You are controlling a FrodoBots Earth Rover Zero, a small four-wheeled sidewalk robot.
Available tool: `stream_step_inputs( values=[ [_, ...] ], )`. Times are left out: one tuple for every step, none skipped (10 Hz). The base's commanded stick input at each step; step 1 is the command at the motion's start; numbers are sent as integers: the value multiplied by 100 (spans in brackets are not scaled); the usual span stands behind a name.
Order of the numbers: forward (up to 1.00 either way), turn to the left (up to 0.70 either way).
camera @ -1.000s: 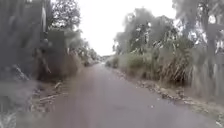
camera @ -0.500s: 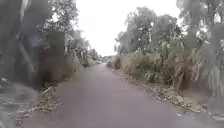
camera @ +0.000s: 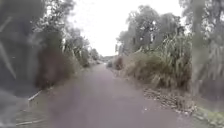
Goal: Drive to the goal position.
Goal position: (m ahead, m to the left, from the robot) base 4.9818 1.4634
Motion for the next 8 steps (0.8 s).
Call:
stream_step_inputs(
  values=[
    [100,0],
    [100,0],
    [100,0],
    [100,40],
    [100,40],
    [100,40],
    [100,29],
    [100,15]
  ],
)
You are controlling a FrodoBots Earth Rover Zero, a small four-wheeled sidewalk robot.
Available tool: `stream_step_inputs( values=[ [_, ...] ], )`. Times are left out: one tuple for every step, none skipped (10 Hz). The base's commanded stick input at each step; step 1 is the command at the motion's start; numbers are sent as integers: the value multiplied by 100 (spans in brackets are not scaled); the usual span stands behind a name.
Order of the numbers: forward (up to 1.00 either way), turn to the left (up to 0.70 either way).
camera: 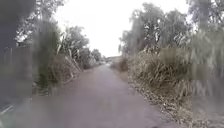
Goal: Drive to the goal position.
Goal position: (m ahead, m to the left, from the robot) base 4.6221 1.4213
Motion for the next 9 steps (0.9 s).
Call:
stream_step_inputs(
  values=[
    [100,1],
    [100,0],
    [100,0],
    [100,0],
    [100,0],
    [100,0],
    [100,0],
    [100,0],
    [100,0]
  ],
)
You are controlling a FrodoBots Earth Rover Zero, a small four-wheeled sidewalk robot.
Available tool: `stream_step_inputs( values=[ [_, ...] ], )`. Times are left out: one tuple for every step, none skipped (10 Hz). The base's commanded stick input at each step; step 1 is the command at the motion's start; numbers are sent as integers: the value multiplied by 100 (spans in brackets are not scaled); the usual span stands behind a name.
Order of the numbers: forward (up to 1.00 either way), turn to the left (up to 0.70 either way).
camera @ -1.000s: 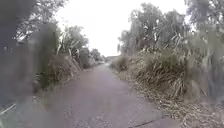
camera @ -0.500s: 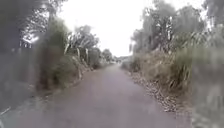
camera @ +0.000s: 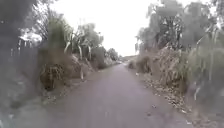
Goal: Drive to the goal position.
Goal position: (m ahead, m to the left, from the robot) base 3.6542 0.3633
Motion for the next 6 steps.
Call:
stream_step_inputs(
  values=[
    [100,0],
    [100,-4],
    [100,-9],
    [100,-13],
    [100,-18],
    [100,-22]
  ],
)
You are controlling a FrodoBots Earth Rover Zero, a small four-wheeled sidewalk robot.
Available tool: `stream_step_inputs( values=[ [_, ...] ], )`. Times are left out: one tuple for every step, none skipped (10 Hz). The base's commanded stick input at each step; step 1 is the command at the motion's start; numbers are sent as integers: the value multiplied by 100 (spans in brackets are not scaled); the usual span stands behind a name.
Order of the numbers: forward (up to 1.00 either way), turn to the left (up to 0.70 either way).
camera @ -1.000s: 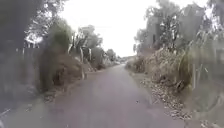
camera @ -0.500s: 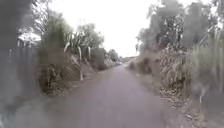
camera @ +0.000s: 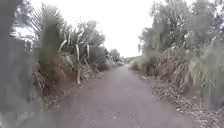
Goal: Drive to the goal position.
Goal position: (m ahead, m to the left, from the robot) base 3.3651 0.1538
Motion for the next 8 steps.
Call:
stream_step_inputs(
  values=[
    [100,-26],
    [100,-31],
    [100,-35],
    [100,-40],
    [100,-26],
    [100,-12],
    [100,0],
    [100,0]
  ],
)
